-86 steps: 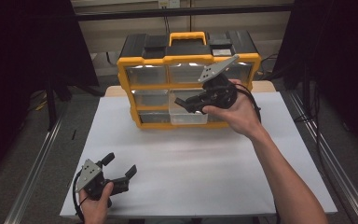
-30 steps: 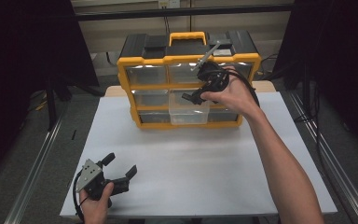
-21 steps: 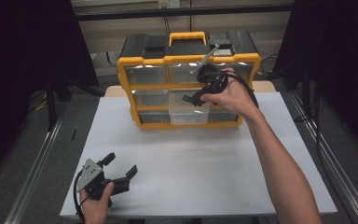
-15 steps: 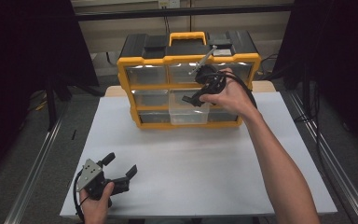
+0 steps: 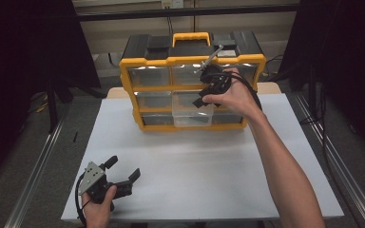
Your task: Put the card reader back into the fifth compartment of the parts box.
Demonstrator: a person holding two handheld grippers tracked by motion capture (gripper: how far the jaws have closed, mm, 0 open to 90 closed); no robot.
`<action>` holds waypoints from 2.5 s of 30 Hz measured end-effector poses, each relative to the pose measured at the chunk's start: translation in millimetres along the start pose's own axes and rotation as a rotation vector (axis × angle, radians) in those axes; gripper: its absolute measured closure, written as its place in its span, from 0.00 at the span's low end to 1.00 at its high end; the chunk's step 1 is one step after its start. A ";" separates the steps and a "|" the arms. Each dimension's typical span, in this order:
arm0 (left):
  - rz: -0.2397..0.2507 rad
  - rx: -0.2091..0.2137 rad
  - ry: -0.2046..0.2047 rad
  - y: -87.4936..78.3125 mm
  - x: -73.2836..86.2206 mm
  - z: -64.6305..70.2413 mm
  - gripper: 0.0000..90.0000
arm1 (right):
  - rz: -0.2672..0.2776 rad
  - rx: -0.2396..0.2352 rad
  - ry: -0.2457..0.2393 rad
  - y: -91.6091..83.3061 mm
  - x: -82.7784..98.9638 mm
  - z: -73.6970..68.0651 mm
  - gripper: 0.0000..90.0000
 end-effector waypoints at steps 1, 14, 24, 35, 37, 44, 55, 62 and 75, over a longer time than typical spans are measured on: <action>-0.002 -0.001 0.002 0.0 0.0 -0.3 0.04 | 0.012 0.004 0.005 -1.3 -0.4 0.3 0.44; 0.002 -0.002 -0.002 0.1 0.0 -0.1 0.04 | 0.098 0.023 0.047 -13.1 2.5 -1.3 0.12; 0.004 -0.003 -0.005 0.9 0.2 0.8 0.04 | 0.157 0.045 0.063 -17.1 16.0 -8.5 0.09; -0.006 -0.001 0.007 0.1 0.2 0.1 0.04 | 0.231 0.099 0.086 -19.6 29.1 -20.4 0.06; -0.003 -0.003 0.003 0.4 0.2 0.2 0.04 | 0.252 0.111 0.096 -20.5 32.6 -20.8 0.06; -0.002 -0.004 -0.001 0.1 0.3 -0.1 0.04 | 0.295 0.130 0.119 -24.1 41.8 -23.1 0.05; -0.002 -0.008 -0.004 -0.1 0.4 -1.2 0.04 | 0.380 0.153 0.152 -20.6 61.2 -26.0 0.03; 0.001 -0.011 -0.010 0.0 0.4 -2.1 0.04 | 0.429 0.154 0.140 -22.3 73.2 -32.7 0.03; 0.006 -0.014 -0.006 -1.8 -0.2 -3.0 0.04 | 0.529 0.215 0.206 -13.1 100.2 -39.0 0.03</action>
Point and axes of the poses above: each handheld gripper's, and its own axes: y roughly forward along the jaws, x roughly out of its underside, z roughly to its right, the point moved 1 cm from there along y, roughly forward along the jaws
